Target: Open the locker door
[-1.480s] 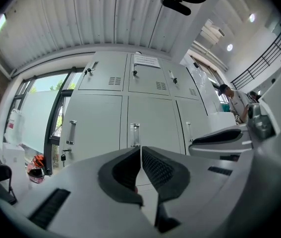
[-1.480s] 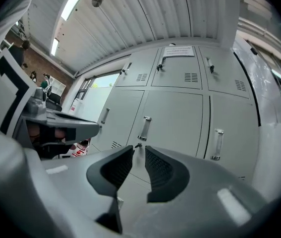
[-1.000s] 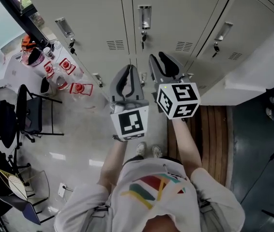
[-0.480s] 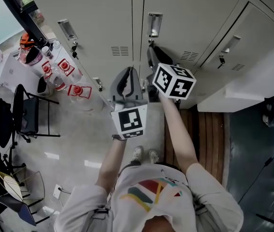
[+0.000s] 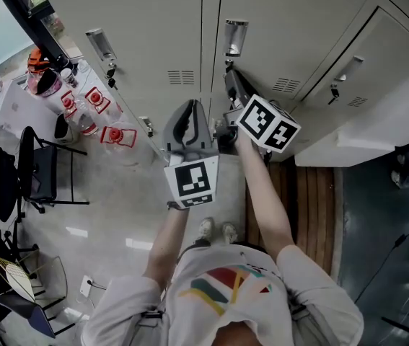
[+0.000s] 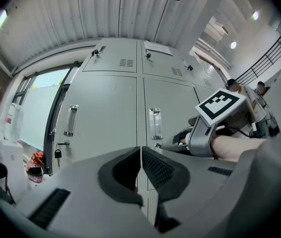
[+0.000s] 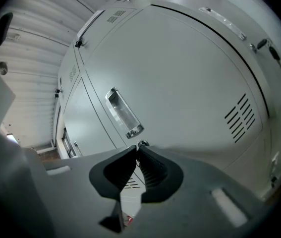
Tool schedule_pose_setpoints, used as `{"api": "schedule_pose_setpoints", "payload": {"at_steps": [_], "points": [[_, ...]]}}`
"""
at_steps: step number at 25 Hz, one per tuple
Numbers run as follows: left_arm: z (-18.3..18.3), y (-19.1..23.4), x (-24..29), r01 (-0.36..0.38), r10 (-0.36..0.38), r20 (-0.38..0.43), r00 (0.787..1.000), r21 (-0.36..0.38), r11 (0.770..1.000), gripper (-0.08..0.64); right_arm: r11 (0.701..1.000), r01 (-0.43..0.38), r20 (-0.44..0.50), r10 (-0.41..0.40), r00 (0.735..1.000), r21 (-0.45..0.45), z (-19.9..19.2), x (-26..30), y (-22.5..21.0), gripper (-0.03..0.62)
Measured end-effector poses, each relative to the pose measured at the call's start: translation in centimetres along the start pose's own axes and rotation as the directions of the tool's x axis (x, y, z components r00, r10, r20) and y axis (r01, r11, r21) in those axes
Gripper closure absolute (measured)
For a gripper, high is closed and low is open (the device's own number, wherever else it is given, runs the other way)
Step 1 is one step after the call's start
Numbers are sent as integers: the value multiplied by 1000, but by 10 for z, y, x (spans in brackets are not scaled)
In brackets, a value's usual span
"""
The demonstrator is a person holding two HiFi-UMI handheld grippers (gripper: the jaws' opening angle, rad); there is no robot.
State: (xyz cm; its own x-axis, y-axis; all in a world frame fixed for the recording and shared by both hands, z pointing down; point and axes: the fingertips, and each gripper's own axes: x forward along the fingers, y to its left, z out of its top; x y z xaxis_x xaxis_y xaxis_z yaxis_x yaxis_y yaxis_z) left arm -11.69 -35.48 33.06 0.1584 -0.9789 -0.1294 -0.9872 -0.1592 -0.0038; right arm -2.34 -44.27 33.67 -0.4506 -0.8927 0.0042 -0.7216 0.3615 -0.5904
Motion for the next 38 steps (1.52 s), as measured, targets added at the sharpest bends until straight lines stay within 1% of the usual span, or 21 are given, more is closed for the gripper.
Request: {"api": "schedule_pose_setpoints", "payload": {"at_steps": [2,6,9,13,15,19,21,24,25,26,27,28,30,32,33,35,36,37,38], "points": [[-1,-1,0,4,-4,-1,1000,-2,1000,538,1000,-1,7,0,1000,28,0,0,-1,572],[-4,-1,0,14,-14,-11,1000,-9,1000,538,1000,-4,14,4,1000,-24,2,0,4,574],[-6,-2,-2,19,-20,-15,1000,-14,1000,538,999,-8,13,8,1000,-31,2,-3,5,575],[-5,-2,-4,24,-24,-12,1000,-15,1000,538,991,8,2,-8,1000,-135,-1,-10,10,575],[-4,-4,-4,27,-27,-9,1000,-17,999,538,987,12,-1,-13,1000,-159,-2,-13,11,575],[-2,-7,-8,35,-35,-8,999,-14,999,538,990,4,-12,-6,1000,-140,-3,-19,12,575],[-3,-8,-10,36,-36,-12,999,-14,999,538,987,3,-11,-4,1000,-158,-3,-23,12,574],[-4,-7,-13,35,-35,-18,999,-15,999,538,964,9,-14,-13,1000,-265,-4,-30,16,570],[-5,-7,-14,33,-34,-19,999,-15,999,538,953,6,-24,-14,1000,-304,-5,-32,18,522],[-5,-7,-15,32,-33,-18,999,-17,999,538,941,-3,-39,-11,999,-340,-7,-34,21,455],[-4,-7,-16,31,-32,-17,999,-19,999,538,927,-12,-54,-9,998,-374,-8,-37,24,423],[-3,-7,-16,30,-31,-15,999,-20,999,538,911,-16,-65,-11,998,-411,-9,-39,27,411],[0,-9,-16,38,-38,-8,999,-17,999,538,867,-13,-67,-24,997,-497,-8,-45,32,403],[3,-16,-10,81,-81,-7,997,-10,997,538,827,-8,-57,-29,998,-563,-4,-51,39,403],[5,-21,-4,118,-118,-13,993,-13,993,537,816,-9,-51,-25,998,-578,-3,-53,42,403],[5,-27,11,191,-193,-43,980,-48,980,535,814,-14,-43,-14,999,-581,0,-59,45,403],[5,-29,19,222,-226,-58,972,-72,972,509,818,-15,-41,-11,999,-576,0,-62,45,403],[6,-30,28,246,-253,-64,965,-94,965,435,821,-15,-41,-10,999,-571,0,-65,45,403],[7,-31,36,266,-274,-65,960,-109,958,419,822,-14,-42,-12,999,-569,0,-68,43,403]]}}
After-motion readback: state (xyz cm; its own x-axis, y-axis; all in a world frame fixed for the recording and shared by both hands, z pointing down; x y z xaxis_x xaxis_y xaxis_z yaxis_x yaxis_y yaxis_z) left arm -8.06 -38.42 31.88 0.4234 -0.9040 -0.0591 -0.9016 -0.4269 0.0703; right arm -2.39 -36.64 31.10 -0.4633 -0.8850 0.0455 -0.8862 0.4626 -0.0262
